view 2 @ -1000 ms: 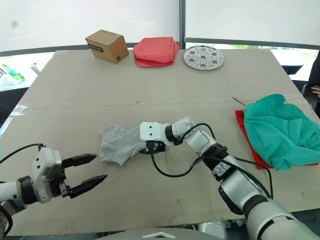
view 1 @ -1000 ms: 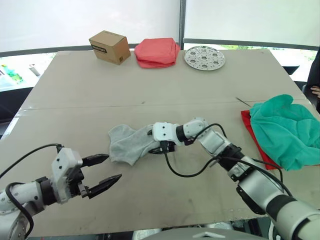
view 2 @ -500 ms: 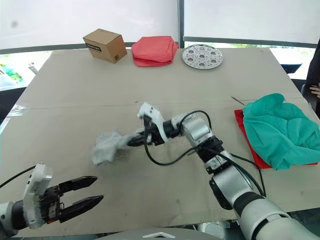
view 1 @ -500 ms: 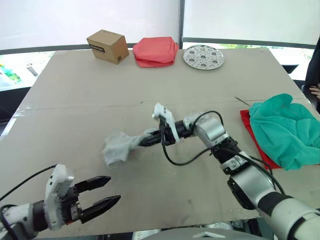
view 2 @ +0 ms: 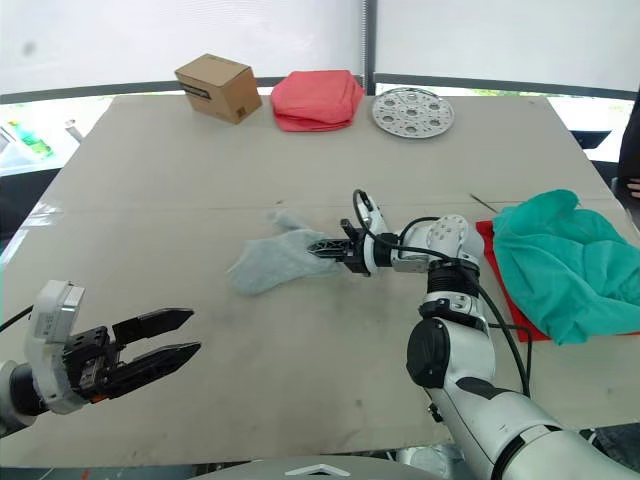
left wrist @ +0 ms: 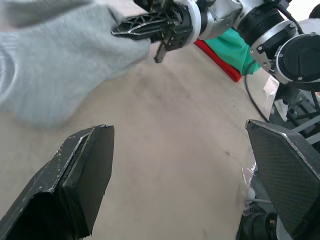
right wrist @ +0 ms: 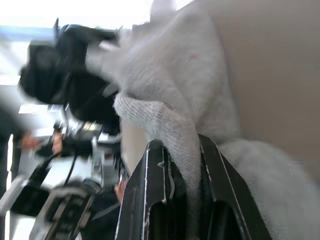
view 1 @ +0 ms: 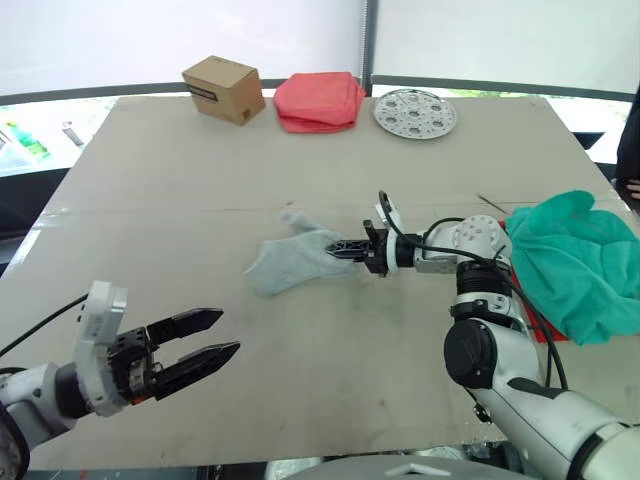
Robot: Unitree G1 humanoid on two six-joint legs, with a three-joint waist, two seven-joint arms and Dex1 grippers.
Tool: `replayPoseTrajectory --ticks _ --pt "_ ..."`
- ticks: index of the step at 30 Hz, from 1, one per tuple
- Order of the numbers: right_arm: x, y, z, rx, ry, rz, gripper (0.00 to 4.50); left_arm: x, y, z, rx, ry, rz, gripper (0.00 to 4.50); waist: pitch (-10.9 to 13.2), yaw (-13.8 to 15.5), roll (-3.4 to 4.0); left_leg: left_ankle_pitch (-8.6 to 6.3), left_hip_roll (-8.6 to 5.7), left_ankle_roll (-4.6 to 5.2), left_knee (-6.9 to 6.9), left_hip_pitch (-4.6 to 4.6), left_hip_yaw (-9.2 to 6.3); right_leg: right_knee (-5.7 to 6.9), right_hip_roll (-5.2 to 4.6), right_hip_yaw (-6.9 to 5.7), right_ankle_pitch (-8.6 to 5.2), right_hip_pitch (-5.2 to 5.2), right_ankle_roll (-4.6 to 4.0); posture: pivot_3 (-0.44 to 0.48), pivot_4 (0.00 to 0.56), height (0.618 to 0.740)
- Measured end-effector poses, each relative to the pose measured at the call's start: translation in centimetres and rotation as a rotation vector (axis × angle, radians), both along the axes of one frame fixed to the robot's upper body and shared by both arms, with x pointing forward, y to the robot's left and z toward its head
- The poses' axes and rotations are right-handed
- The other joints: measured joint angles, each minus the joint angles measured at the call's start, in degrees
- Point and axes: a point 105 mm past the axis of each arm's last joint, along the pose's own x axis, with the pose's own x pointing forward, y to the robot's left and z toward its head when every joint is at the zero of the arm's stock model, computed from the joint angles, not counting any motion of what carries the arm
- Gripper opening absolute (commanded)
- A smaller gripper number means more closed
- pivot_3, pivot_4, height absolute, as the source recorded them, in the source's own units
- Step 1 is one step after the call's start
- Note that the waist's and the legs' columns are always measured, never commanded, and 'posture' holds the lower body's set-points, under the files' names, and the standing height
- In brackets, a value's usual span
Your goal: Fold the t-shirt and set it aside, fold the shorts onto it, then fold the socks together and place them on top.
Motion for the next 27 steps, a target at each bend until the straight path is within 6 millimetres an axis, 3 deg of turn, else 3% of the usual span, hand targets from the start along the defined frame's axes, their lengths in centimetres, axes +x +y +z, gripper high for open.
replayPoseTrajectory --ticks 3,6,8,12,14,16,19,22,27 --pt "0.6 -1.4 -0.1 -0.077 -0.014 -0.079 1.12 1.0 -0.1 0.6 0.004 -0.037 0.005 4.50 0.0 -0.5 0.02 0.03 0.02 -0.05 -0.09 0.02 -0.06 0.00 0.12 -0.01 -0.01 0.01 -0.01 0.000 0.150 0.740" --pt "0.8 -2.0 0.2 -0.078 -0.028 -0.117 2.57 1.3 -0.3 0.3 -0.002 -0.026 0.000 4.50 0.0 -0.9 0.01 0.04 0.05 -0.05 -0.10 0.06 -0.03 0.00 0.17 0.05 -0.01 0.02 0.01 0.000 0.150 0.740" --pt "0.9 -2.3 0.3 -0.078 -0.029 -0.136 3.03 1.4 -0.3 0.3 -0.002 -0.025 0.000 4.50 0.0 -1.0 0.01 0.04 0.09 -0.05 -0.08 0.07 -0.02 0.00 0.17 0.08 -0.01 0.01 0.02 0.000 0.150 0.740" --pt "0.1 -3.3 1.0 -0.138 -0.173 -0.151 3.03 2.0 -0.5 0.3 0.022 -0.050 0.000 4.50 0.0 -0.6 0.01 0.02 0.10 -0.02 -0.09 0.09 -0.08 0.00 0.16 0.05 -0.04 0.04 0.05 0.000 0.150 0.740" --pt "-0.9 -4.3 1.2 -0.263 -0.342 -0.103 3.03 3.1 -0.9 0.5 0.049 -0.110 0.014 4.50 0.1 -0.3 0.11 -0.03 0.05 0.09 -0.09 0.05 -0.11 -0.04 0.12 0.04 -0.09 0.04 0.14 0.000 0.150 0.740" --pt "-1.5 -6.3 2.3 -0.462 -0.660 -0.034 3.03 4.8 -1.0 0.6 0.110 -0.189 0.067 4.50 0.1 0.5 0.15 -0.16 -0.08 0.32 -0.04 0.06 -0.04 -0.06 0.02 0.11 -0.16 0.05 0.27 0.000 0.150 0.740" --pt "-2.3 -5.5 3.4 -0.520 -0.939 0.077 3.03 7.2 -1.1 -0.2 0.192 -0.232 0.137 4.50 -0.1 -0.1 -0.15 -0.17 -0.02 0.33 -0.02 0.22 0.13 -0.05 0.28 0.26 -0.16 0.09 0.30 0.000 0.150 0.740" --pt "-3.3 -3.2 2.9 -0.466 -1.014 0.169 3.03 9.5 -2.2 -1.3 0.256 -0.248 0.170 4.50 -0.2 -0.3 -0.35 -0.11 0.08 0.23 -0.03 0.28 -0.02 0.05 0.46 0.25 -0.13 0.12 0.26 0.000 0.150 0.740" --pt "-3.2 -3.1 1.6 -0.501 -1.014 0.200 3.03 12.9 -4.0 -3.0 0.358 -0.289 0.178 4.50 -0.2 0.8 -0.37 -0.07 0.05 0.17 -0.01 0.25 -0.01 0.01 0.43 0.25 0.04 0.12 -0.02 0.000 0.150 0.740"
